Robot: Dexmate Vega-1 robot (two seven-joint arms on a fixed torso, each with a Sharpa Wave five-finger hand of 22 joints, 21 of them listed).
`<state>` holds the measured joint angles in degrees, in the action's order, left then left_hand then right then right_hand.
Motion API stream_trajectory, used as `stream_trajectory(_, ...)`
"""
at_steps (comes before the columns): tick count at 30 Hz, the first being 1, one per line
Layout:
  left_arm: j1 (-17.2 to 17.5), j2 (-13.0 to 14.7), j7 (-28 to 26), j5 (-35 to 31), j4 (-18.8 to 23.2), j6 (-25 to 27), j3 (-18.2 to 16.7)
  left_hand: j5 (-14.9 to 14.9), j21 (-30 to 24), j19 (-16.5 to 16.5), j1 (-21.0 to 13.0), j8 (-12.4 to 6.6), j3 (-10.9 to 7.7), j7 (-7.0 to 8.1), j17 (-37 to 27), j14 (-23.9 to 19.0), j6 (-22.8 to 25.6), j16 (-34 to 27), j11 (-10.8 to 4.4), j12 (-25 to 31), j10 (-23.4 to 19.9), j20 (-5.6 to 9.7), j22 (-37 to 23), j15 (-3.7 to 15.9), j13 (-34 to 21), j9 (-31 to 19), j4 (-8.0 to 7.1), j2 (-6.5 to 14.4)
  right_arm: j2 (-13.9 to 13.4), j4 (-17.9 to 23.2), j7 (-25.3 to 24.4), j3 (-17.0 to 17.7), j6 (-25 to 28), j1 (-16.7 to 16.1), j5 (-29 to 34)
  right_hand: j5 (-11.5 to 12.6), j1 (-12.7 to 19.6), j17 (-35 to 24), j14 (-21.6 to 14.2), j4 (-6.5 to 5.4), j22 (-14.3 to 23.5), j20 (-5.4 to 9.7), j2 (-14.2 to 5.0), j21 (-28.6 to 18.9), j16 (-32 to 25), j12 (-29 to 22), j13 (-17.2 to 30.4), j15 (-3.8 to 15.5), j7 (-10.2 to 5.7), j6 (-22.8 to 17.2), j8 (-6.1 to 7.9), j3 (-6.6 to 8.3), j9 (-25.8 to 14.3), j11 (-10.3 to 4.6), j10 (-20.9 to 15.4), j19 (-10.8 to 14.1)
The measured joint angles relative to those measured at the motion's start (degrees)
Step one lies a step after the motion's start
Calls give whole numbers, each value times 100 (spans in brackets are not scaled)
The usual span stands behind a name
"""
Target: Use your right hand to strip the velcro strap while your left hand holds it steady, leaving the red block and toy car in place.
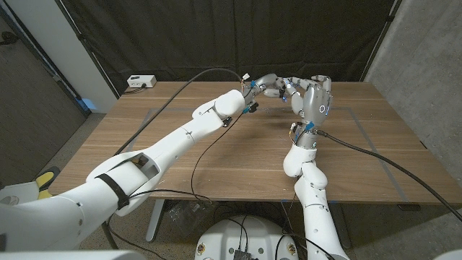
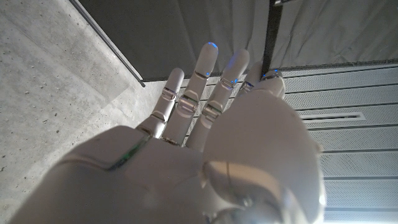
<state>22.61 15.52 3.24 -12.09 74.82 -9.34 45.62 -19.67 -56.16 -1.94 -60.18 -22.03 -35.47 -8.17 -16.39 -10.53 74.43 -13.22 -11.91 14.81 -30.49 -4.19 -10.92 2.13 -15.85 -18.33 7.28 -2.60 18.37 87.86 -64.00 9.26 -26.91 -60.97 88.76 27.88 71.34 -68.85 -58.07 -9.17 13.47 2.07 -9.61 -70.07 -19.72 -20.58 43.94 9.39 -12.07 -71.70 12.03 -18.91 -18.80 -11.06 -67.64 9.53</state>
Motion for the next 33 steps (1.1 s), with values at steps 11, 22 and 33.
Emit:
stream_trajectory(11,146,170,-1005,-1549,342,-63,172,128,-42,-41,43,21,88,142,0,0,81,-46,-13,0,11,41,20,0,0,125,8,11,41,108,0,-1,32,-48,4,-88,-13,-27,0,27,-1,9,13,-182,-88,-29,-16,0,-10,-26,-6,27,-107,-1,1,-89)
stream_trajectory(22,316,338,-2147,-3248,619,68,344,332,-85,-143,110,43,117,327,1,-56,205,-46,-29,0,-54,144,27,15,1,285,-9,-57,60,216,0,-11,65,-100,6,-133,-10,-11,1,26,-43,-2,11,-318,-131,-85,-16,-1,9,-48,-41,26,-135,-1,1,-142)
stream_trajectory(33,590,342,-2687,-3590,732,-6,168,887,-122,201,848,805,608,1050,-53,62,-1903,8,95,-251,677,-35,22,8,-27,457,-303,-211,20,333,0,-149,239,-189,10,-204,16,-11,1,50,-70,-2,-8,-402,-176,-84,-43,-1,9,-48,-68,50,-110,-1,2,-141)
